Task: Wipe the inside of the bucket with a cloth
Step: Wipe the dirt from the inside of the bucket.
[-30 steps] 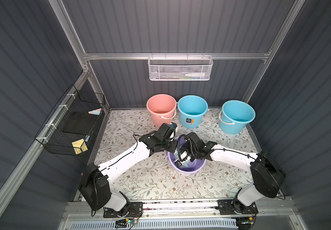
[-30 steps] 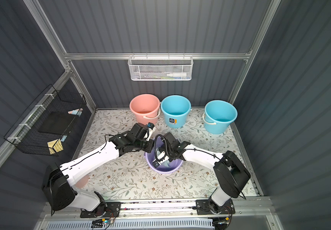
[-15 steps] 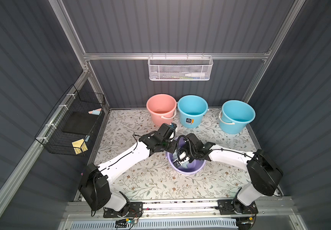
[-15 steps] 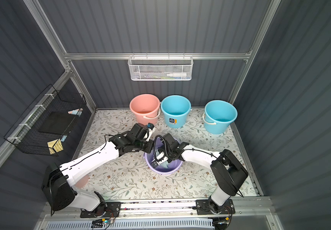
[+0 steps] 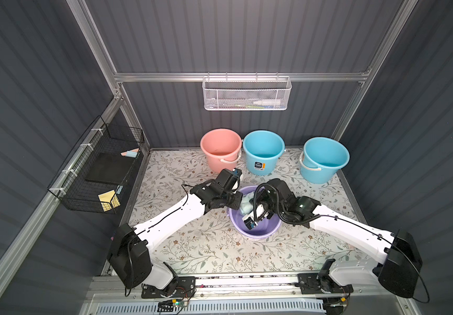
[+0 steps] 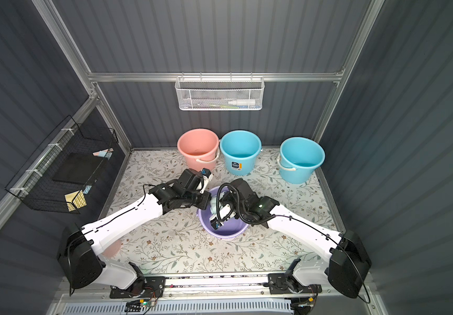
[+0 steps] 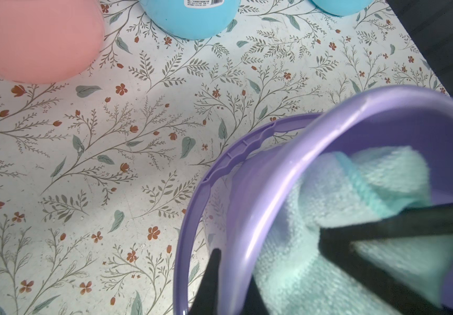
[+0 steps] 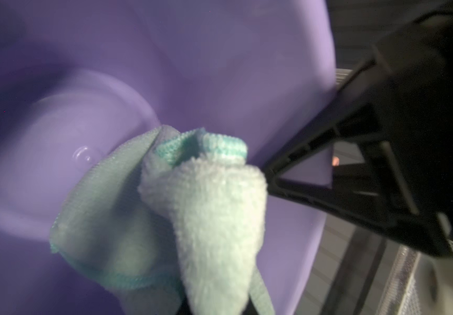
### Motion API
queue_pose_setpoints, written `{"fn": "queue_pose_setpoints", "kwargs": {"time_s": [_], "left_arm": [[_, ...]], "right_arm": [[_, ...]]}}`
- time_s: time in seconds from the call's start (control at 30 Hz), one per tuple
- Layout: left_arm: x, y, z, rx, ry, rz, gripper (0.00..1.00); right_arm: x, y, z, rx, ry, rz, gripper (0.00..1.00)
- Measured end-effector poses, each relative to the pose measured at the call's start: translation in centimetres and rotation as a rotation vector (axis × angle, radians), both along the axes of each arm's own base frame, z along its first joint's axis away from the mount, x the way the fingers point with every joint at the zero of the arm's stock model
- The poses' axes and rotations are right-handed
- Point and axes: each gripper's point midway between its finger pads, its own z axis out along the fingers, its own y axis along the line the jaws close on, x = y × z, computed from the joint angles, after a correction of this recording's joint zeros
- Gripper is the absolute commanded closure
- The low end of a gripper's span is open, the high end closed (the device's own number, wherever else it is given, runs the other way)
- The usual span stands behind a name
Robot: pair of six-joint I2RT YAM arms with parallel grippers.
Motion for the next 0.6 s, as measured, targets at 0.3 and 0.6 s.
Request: {"fn": "queue_pose_setpoints", "kwargs": {"time_s": [0.3,0.6], "left_arm": [[0.1,0.1,0.1,0.004,-0.006,0.006,1.00],[0.4,0.1,0.5,0.004,-0.018,0.013,1.00]], "right_arm": [[0.8,-4.2,2.7,-0.110,-0.084,-0.153,1.00],[-4.3,-8.7,4.2,-0.174,0.062,-0.231,1.00]]}}
